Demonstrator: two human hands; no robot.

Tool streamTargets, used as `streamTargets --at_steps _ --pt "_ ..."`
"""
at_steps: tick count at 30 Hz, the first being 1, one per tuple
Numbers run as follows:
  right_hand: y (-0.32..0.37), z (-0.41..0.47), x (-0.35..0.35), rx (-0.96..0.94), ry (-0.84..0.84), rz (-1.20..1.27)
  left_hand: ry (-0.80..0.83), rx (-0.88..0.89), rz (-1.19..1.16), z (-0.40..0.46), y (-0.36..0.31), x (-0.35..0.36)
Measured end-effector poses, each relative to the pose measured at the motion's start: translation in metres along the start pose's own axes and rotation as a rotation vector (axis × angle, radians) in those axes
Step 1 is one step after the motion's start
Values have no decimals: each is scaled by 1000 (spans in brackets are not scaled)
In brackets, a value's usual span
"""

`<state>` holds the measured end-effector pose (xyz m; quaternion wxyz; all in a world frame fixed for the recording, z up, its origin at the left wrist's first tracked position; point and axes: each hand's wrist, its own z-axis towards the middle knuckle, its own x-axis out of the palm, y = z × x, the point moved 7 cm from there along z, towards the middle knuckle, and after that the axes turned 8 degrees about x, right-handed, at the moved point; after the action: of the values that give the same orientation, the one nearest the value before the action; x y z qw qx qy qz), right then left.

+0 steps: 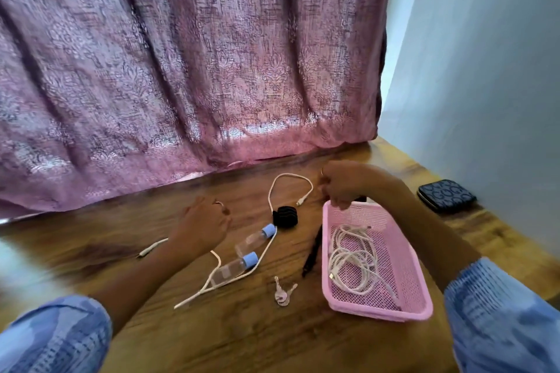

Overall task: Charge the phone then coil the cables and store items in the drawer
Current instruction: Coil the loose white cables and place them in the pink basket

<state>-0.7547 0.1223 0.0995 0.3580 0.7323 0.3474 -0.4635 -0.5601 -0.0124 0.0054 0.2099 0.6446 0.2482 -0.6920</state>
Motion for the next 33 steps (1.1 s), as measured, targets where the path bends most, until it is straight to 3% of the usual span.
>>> streamTargets --at_steps 3,9,14,20,33 --pt "17 3 2 -89 143 45 -83 -105 -50 -15 22 -9" --pt "69 17 34 -221 252 85 -25 -216 -110 -30 59 -5" --pt "124 30 65 -339 191 28 116 -198 -28 -39 85 15" --pt "172 46 131 -338 89 9 135 -223 28 -45 100 30" --pt "181 65 169 -238 -13 183 105 -275 -130 -63 123 43"
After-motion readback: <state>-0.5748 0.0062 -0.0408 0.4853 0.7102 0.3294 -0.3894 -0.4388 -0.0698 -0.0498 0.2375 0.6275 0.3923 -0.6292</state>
